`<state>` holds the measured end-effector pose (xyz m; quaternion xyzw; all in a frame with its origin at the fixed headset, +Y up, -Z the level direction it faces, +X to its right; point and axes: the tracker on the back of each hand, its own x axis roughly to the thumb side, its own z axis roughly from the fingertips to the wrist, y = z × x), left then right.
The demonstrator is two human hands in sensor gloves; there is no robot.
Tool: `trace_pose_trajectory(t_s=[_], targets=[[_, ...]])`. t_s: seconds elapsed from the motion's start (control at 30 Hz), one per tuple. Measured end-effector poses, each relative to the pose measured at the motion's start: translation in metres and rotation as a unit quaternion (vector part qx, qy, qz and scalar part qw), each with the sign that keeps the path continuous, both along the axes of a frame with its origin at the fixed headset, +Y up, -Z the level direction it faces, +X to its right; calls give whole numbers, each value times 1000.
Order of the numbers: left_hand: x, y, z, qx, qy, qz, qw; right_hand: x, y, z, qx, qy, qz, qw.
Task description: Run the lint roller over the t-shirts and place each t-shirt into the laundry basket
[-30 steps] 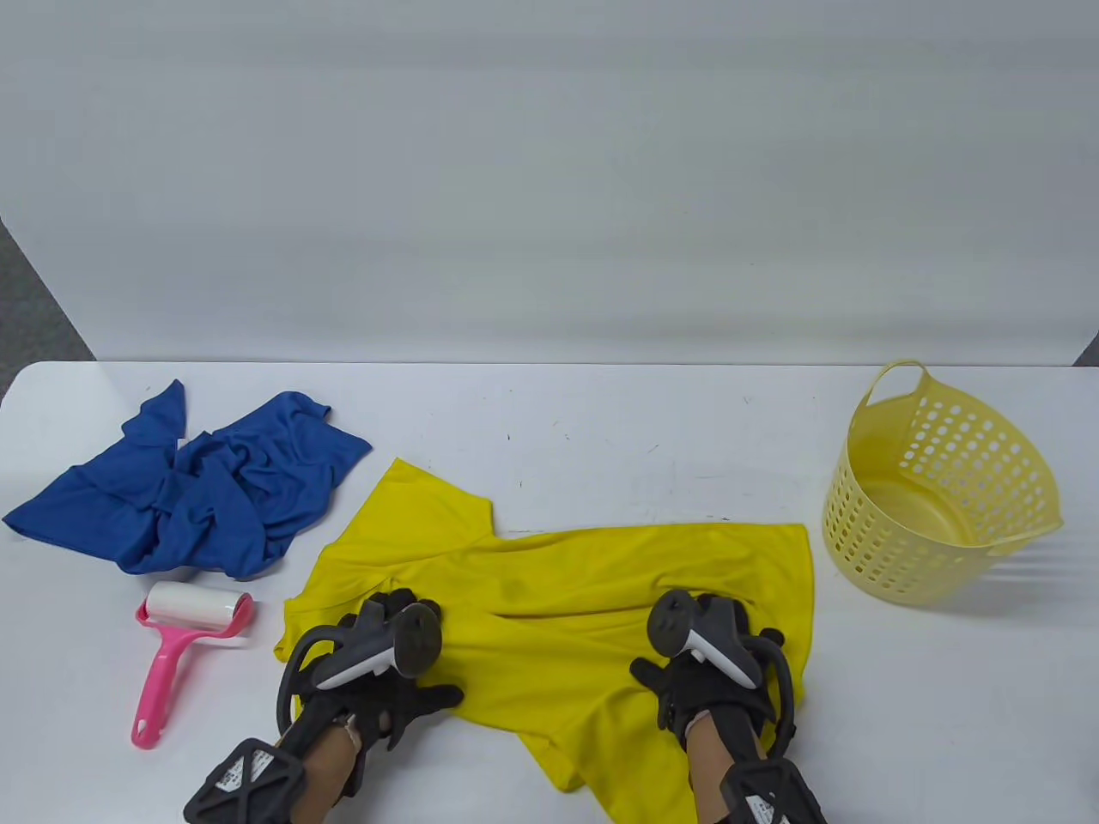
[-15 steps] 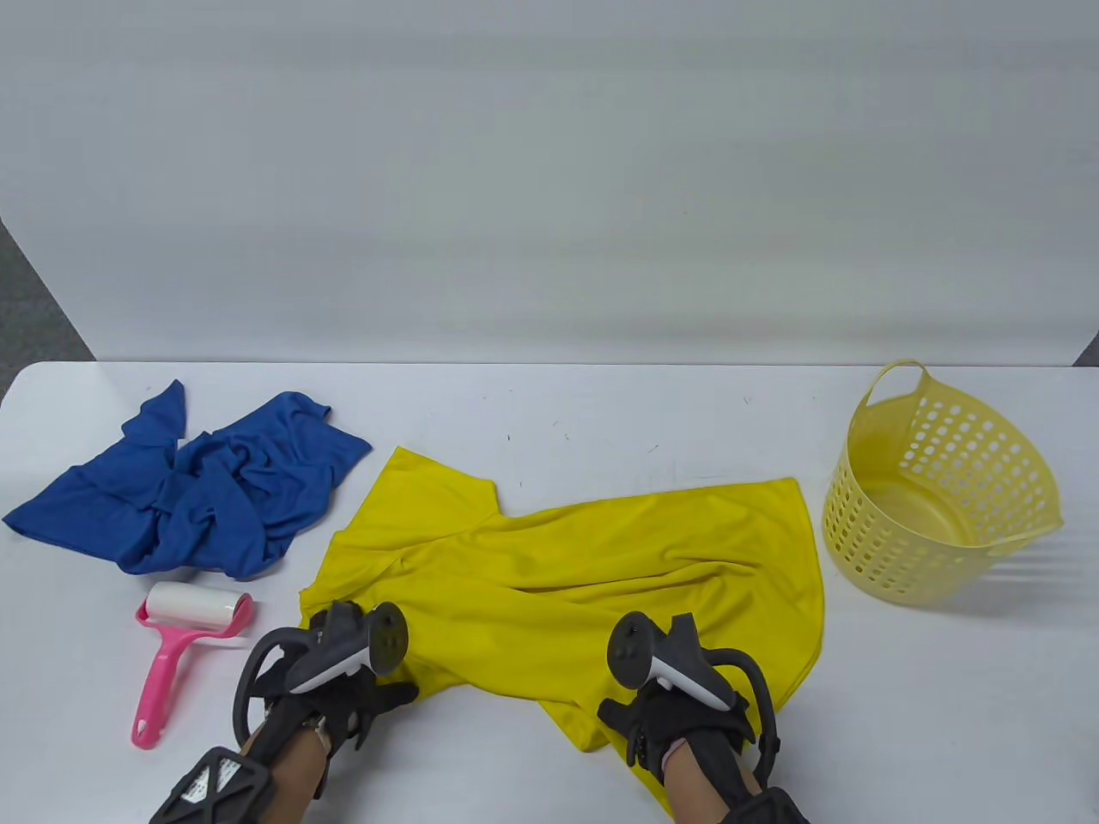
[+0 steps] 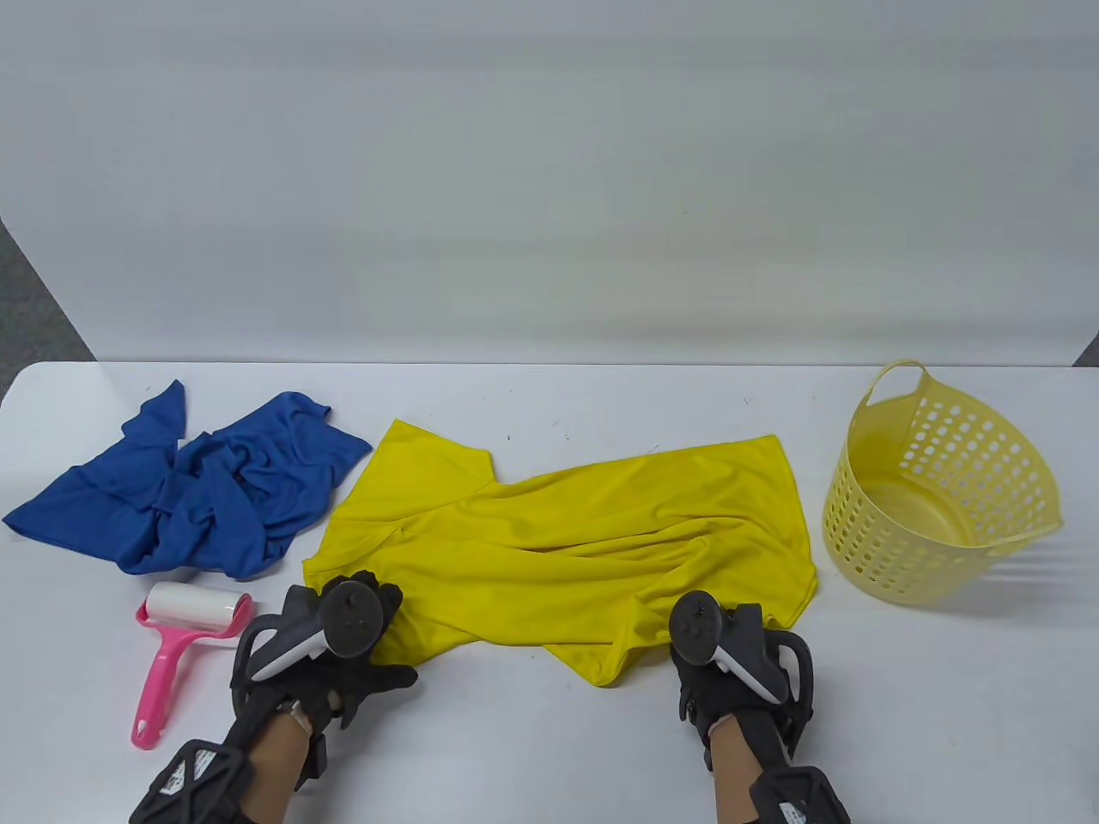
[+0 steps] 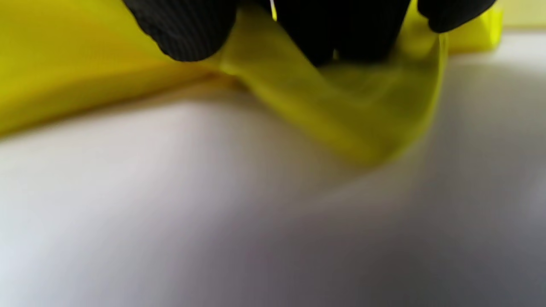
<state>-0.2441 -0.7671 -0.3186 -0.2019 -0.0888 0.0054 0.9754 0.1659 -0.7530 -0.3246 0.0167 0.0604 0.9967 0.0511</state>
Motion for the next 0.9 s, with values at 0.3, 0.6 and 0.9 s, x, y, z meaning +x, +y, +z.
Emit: trace_pose_trajectory(t_s=[0.3,0.6,0.9], targets=[[-13,40,7,178,69,153,970,37,38,19,121,-57,-250,959],[-44,24,3,159,138,68,975,55,22,13,40,-130,-228,964],[21,0,4,42,-29,-82,995,47,25,14,48,-104,-210,971]])
